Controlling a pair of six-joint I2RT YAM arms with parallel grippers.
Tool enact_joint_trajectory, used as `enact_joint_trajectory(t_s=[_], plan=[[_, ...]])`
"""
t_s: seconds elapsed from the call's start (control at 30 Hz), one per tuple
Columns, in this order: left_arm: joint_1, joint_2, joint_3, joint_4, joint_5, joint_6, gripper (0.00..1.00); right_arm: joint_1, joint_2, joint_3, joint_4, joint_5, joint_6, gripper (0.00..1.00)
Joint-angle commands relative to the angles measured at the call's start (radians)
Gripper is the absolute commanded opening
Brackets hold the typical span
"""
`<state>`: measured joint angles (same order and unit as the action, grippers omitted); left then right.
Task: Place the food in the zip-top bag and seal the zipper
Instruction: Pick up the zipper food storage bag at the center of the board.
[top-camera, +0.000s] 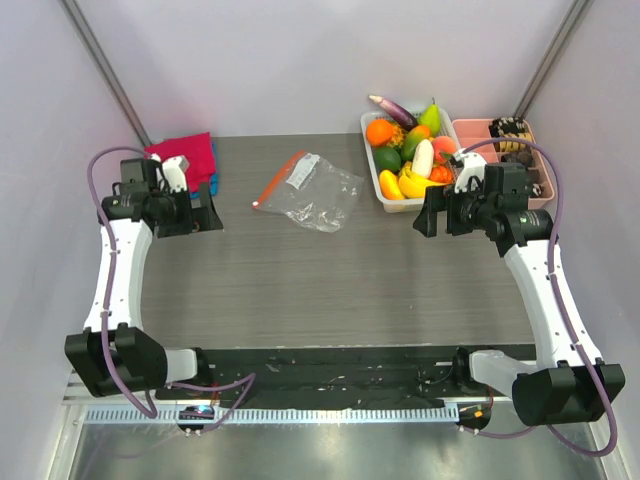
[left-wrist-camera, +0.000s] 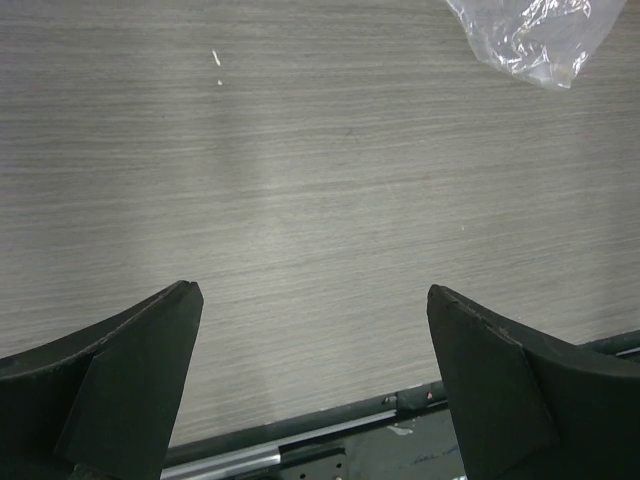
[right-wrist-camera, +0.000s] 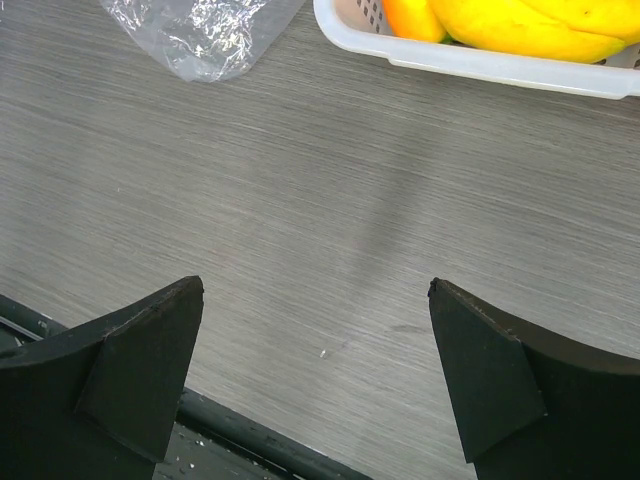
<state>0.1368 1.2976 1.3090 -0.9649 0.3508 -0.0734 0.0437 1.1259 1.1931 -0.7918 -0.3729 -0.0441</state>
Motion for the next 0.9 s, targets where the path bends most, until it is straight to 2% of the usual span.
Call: enact_joint_trajectory(t_s=[0.0, 0.2, 0.43, 0.57, 0.6, 0.63, 0.73, 0.87], plan=[[-0.022, 0.026, 0.059, 0.078, 0.008, 0.024, 1.0, -0.002, 0.008, 0.046, 0.016, -0.021, 0.018, 1.0], [-0.032, 0.153, 0.151, 0.127, 0.109, 0.069, 1.0, -0.004, 0.043, 0.056, 0.022, -0.061, 0.039, 1.0], [-0.059, 0.37, 0.245, 0.305, 0.275, 0.038, 1.0, -0.002, 0.077, 0.068, 0.025, -0.087, 0.041, 1.0], [-0.085, 0.55, 0.39, 0.37, 0.35, -0.011, 0.93, -0.002, 0.11, 0.072, 0.022, -0.129, 0.043, 1.0], [-0.092, 0.587, 0.424, 0.374, 0.378, -0.017, 0.88, -0.002, 0.115, 0.074, 0.019, -0.141, 0.041, 1.0], [-0.095, 0.668, 0.458, 0.377, 0.425, -0.025, 0.86, -0.004, 0.118, 0.074, 0.019, -0.149, 0.041, 1.0], [-0.103, 0.774, 0.574, 0.406, 0.477, -0.077, 0.8, -0.002, 0.124, 0.068, 0.02, -0.181, 0.038, 1.0], [-0.127, 0.932, 0.68, 0.454, 0.473, -0.108, 0.77, -0.002, 0.141, 0.071, 0.02, -0.187, 0.035, 1.0]])
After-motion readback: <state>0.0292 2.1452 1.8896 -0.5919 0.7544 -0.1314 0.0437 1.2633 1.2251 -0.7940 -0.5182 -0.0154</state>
